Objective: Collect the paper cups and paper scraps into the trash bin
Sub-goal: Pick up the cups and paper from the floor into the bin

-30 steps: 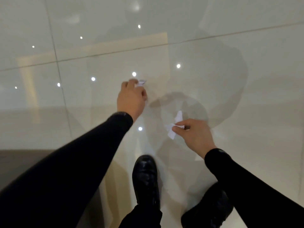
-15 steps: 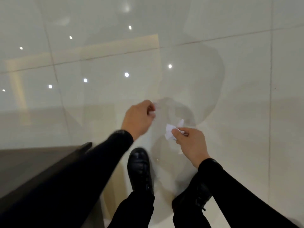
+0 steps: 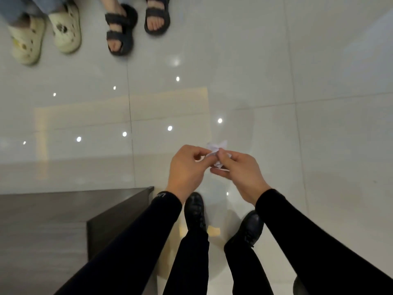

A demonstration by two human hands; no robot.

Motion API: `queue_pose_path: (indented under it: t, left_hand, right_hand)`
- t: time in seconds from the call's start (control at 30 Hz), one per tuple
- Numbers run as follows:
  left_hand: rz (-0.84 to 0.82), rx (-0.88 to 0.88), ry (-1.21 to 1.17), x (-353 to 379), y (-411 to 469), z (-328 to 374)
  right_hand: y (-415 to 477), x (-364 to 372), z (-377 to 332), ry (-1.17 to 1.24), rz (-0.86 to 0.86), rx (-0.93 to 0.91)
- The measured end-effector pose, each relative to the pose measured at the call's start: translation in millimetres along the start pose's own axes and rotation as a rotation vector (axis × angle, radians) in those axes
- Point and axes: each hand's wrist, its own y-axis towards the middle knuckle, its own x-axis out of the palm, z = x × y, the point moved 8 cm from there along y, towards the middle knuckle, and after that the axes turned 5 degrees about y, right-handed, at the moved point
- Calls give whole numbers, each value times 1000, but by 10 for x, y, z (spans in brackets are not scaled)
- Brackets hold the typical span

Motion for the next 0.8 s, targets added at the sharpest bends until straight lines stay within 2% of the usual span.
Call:
queue_pose_path:
  t: [0.13,0.27,0.37,0.63,0.8]
  left_hand:
    - [11,112,136,-291,-343,515]
    - [-82,323,400,-206,-789,1114]
    - [-228,410,518,120,-1111,1433]
    - [-762,780,766,1698,-2518,1889]
    - [-910,946,865,2611,-3522,1793]
  right_hand:
    - [-551,79,-380,73,25,-61]
    - [-1163,-115,-629,176,134,-119]
    - [-1671,-481,-591,285,267,-149]
    - [-3049,-1754,314,664,585,-142]
    - [-3799,-2568,1069,750,805,-167]
